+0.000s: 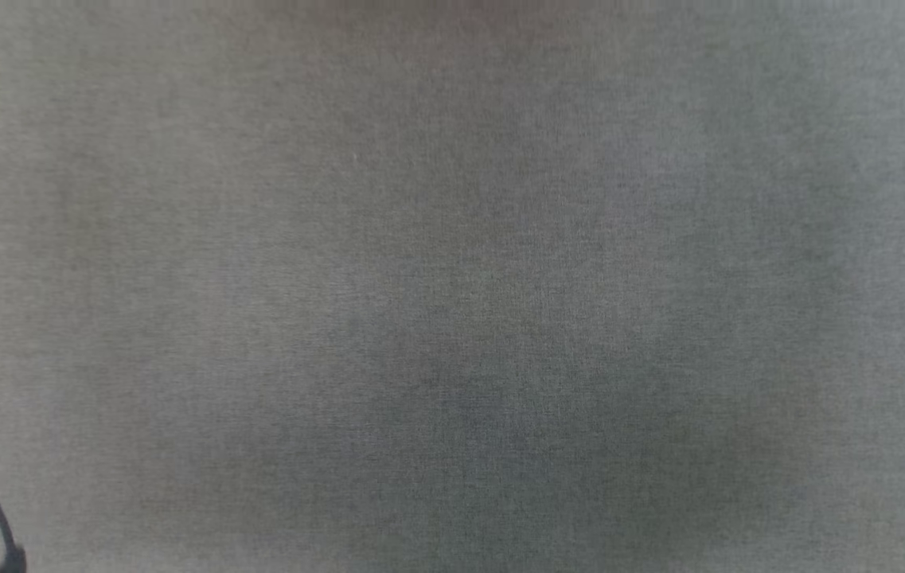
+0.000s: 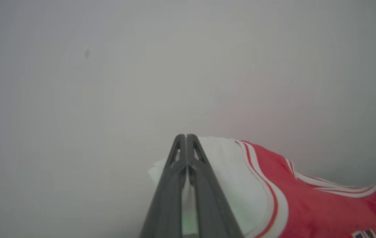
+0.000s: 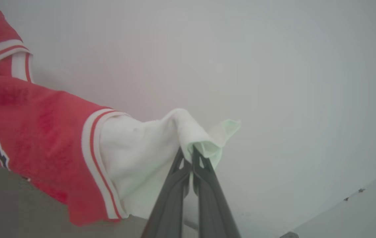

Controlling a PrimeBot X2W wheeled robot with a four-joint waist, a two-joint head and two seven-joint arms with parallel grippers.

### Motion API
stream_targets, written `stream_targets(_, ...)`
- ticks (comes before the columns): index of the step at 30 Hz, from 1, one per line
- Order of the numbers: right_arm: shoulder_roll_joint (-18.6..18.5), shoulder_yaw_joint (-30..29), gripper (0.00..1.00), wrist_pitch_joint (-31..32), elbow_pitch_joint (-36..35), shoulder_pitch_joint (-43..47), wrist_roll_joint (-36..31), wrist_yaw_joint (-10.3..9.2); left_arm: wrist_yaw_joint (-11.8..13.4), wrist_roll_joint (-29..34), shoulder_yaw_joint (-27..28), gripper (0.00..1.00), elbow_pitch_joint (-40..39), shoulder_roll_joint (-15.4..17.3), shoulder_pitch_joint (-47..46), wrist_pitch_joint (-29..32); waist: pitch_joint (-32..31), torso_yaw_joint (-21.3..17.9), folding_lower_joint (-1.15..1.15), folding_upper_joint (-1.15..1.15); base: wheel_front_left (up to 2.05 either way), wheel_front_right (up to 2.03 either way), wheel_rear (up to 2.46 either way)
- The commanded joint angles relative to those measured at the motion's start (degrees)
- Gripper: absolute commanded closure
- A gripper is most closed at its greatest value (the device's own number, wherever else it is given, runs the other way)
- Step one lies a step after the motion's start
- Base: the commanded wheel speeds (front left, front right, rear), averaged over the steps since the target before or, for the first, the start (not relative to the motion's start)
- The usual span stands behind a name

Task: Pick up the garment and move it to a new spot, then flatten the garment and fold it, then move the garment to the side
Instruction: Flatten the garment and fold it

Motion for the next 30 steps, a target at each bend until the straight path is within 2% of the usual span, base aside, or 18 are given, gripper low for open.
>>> stream_targets(1, 0.4, 1.9, 1.00, 1.4, -1.0, 3.5, 2.5, -0.06, -0.1, -1.4, -2.5, 1.00, -0.7, -1.1, 3.7, 2.2, -2.6, 0.7, 0.00, 0.00, 0.00, 0.00, 0.00)
stream_targets(4, -0.9, 6.8, 1.00, 4.8, -5.3, 8.3, 7.9, -0.07, -0.1, -5.7, -6.4, 1.00, -4.1, 0.7, 8.9, 8.7, -5.3, 0.8, 0.00, 0.00, 0.00, 0.00, 0.00)
stream_targets(7, -4.1, 12.0, 1.00, 9.3, -12.5, 14.2, 14.8, -0.06, -0.1, -11.1, -9.2, 1.00, -8.5, 3.2, 15.6, 15.2, -7.9, 1.0, 0.00, 0.00, 0.00, 0.00, 0.00)
stream_targets(14, -17.0, 16.8, 1.00, 16.6, -28.7, 25.7, 27.4, -0.06, -0.1, -19.5, -10.7, 1.00, -20.2, 10.7, 29.2, 24.6, -11.8, 1.6, 0.00, 0.00, 0.00, 0.00, 0.00)
stream_targets(18, -23.0, 16.3, 1.00, 19.2, -35.9, 32.8, 31.3, -0.06, 2.8, -21.8, -10.4, 1.00, -29.1, 14.4, 37.6, 27.6, -13.1, 1.8, 0.00, 0.00, 0.00, 0.00, 0.00)
stream_targets(22, -27.3, 14.9, 1.00, 22.5, -42.5, 40.0, 34.7, -0.07, 7.5, -23.6, -9.4, 1.00, -40.1, 18.8, 46.7, 28.8, -13.8, 1.8, 0.00, 0.00, 0.00, 0.00, 0.00)
stream_targets(28, -31.2, 12.8, 1.00, 28.4, -49.9, 50.1, 39.4, -0.06, 15.0, -27.9, -7.7, 1.00, -54.6, 24.6, 61.4, 30.1, -14.2, 1.1, 0.00, 0.00, 0.00, 0.00, 0.00)
stream_targets(30, -32.6, 12.7, 1.00, 30.5, -52.5, 52.9, 40.2, -0.06, 16.7, -29.1, -7.5, 1.00, -58.2, 26.2, 65.6, 30.2, -14.1, 1.0, 0.00, 0.00, 0.00, 0.00, 0.00)
